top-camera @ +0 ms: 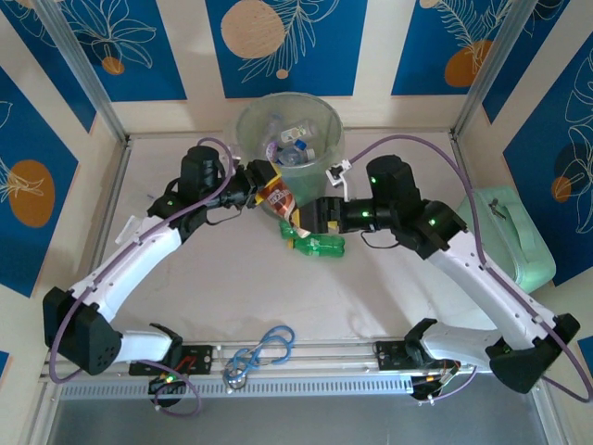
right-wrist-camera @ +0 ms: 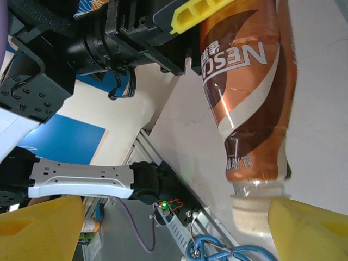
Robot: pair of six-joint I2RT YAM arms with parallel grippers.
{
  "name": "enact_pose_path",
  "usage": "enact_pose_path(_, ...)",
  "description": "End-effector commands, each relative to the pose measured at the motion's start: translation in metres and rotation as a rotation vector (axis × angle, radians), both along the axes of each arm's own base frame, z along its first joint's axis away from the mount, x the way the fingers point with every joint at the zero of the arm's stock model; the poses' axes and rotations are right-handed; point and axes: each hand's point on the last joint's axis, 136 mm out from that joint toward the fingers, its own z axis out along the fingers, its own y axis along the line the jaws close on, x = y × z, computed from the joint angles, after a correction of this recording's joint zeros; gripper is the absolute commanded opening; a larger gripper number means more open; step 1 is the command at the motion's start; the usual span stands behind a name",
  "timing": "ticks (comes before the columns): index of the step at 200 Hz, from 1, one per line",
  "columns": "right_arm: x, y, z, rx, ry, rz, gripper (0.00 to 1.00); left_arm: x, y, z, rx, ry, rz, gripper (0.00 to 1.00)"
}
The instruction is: Put the plastic bottles in the bin
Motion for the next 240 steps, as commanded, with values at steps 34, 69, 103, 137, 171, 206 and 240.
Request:
enact_pose_path(34,0.008,0.004,-0.002,-0.084,-0.067,-0.016,0.85,-0.008,-0.001,0.080,-0.236,-0.131,-0.045,0.43)
enact_pose_path(69,0.014,0.001,-0.008,-0.137,-0.081,-0.046,0.85,-0.007,0.000,0.083,-0.253,-0.139,-0.057,0.41)
enact_pose_path(103,0.019,-0.004,-0.011,-0.161,-0.079,-0.081,0.88,-0.008,0.003,0.085,-0.250,-0.155,-0.066,0.40)
enact_pose_path(137,0.018,0.000,-0.008,-0.151,-0.082,-0.065,0.78,-0.011,0.003,0.084,-0.236,-0.164,-0.082,0.40)
enact_pose_path(171,0.016,0.007,0.000,-0.141,-0.103,-0.042,0.58,-0.009,0.003,0.082,-0.230,-0.165,-0.080,0.40)
enact_pose_path(206,0.015,0.013,0.008,-0.123,-0.119,-0.020,0.38,-0.007,0.004,0.084,-0.236,-0.169,-0.069,0.40)
enact_pose_path(240,0.024,0.014,0.020,-0.118,-0.143,-0.042,0.34,0.000,0.017,0.090,-0.203,-0.220,-0.026,1.00)
